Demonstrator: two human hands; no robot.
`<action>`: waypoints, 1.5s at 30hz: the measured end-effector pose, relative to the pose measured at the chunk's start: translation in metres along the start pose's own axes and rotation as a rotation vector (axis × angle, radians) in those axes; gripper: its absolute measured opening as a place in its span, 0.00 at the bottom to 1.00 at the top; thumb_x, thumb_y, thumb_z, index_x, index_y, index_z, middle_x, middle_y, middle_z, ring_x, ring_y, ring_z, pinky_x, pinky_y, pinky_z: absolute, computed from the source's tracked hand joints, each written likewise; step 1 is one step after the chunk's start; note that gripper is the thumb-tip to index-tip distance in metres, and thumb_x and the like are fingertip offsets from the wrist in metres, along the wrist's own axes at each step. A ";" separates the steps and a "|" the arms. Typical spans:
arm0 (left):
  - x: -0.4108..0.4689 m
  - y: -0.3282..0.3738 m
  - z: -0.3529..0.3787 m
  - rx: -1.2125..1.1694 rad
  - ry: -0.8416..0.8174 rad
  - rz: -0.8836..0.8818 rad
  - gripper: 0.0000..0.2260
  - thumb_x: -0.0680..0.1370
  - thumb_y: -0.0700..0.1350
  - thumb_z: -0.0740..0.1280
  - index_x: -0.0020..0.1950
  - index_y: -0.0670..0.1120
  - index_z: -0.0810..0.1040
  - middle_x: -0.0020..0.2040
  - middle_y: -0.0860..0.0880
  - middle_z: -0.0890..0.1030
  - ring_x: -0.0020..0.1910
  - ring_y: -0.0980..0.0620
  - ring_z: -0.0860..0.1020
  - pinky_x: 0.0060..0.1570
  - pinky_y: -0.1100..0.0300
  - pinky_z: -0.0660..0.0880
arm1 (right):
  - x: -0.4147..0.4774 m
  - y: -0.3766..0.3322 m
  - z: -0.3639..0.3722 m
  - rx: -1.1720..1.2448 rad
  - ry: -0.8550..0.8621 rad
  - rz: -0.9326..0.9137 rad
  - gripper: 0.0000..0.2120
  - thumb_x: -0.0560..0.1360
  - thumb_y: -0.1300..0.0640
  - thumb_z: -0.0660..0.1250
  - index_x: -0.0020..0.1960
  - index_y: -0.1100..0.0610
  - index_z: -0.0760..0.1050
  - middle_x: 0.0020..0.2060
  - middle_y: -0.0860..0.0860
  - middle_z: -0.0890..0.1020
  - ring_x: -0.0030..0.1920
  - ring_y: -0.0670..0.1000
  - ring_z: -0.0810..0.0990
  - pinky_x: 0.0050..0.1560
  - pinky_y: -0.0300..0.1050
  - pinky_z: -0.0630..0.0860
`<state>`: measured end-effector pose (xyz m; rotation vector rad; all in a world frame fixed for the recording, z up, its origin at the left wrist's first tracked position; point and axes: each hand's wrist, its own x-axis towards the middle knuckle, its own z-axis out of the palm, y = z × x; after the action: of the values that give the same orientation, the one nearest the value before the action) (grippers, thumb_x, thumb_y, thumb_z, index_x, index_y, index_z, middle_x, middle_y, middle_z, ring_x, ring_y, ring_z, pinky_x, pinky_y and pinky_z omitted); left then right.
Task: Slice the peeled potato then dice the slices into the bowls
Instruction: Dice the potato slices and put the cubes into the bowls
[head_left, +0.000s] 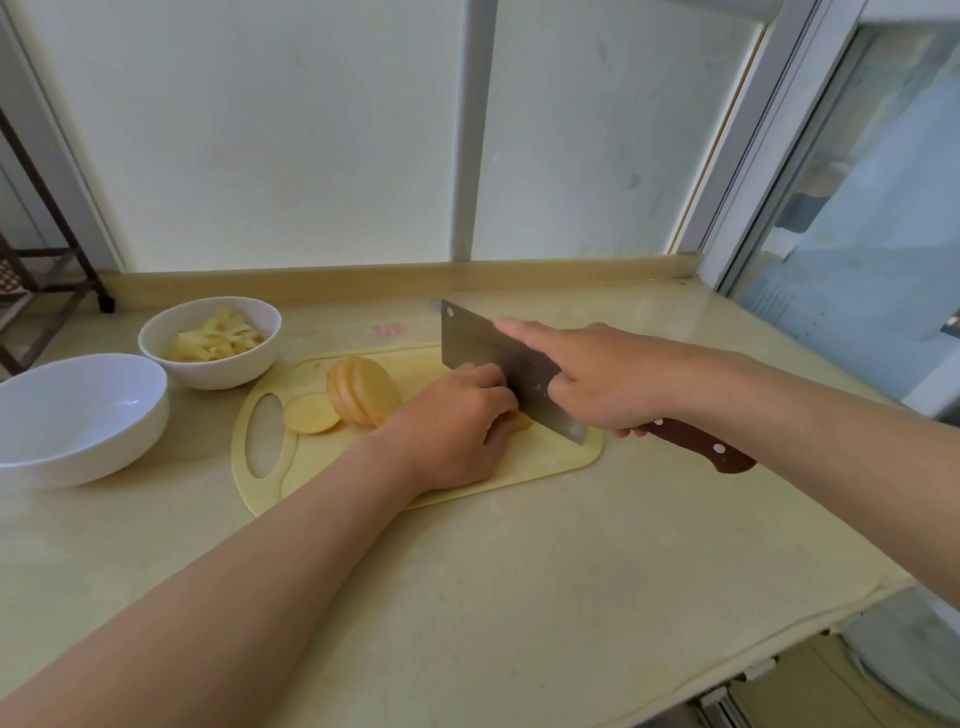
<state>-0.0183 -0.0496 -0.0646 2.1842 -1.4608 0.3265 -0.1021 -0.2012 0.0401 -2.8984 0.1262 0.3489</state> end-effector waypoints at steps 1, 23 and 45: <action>0.001 -0.001 0.000 0.002 -0.005 -0.001 0.08 0.77 0.44 0.64 0.49 0.43 0.82 0.45 0.46 0.78 0.43 0.46 0.75 0.46 0.52 0.75 | 0.005 -0.002 0.003 0.023 0.008 -0.007 0.38 0.82 0.61 0.51 0.79 0.28 0.41 0.43 0.56 0.80 0.32 0.60 0.83 0.32 0.54 0.84; -0.005 0.003 -0.006 0.036 0.038 -0.024 0.08 0.77 0.43 0.67 0.43 0.43 0.84 0.43 0.46 0.79 0.43 0.45 0.77 0.39 0.55 0.74 | 0.005 -0.004 0.011 0.019 0.037 0.022 0.39 0.81 0.61 0.51 0.80 0.29 0.41 0.44 0.53 0.77 0.30 0.57 0.80 0.31 0.51 0.82; -0.007 -0.005 -0.007 0.039 0.030 0.040 0.08 0.77 0.43 0.65 0.42 0.44 0.84 0.40 0.48 0.78 0.39 0.48 0.75 0.38 0.53 0.76 | -0.014 -0.009 0.003 0.054 0.068 0.017 0.38 0.80 0.61 0.50 0.80 0.29 0.45 0.42 0.48 0.75 0.28 0.55 0.79 0.35 0.54 0.84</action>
<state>-0.0158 -0.0394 -0.0632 2.1726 -1.4954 0.4032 -0.1150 -0.1907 0.0424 -2.8578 0.1693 0.2453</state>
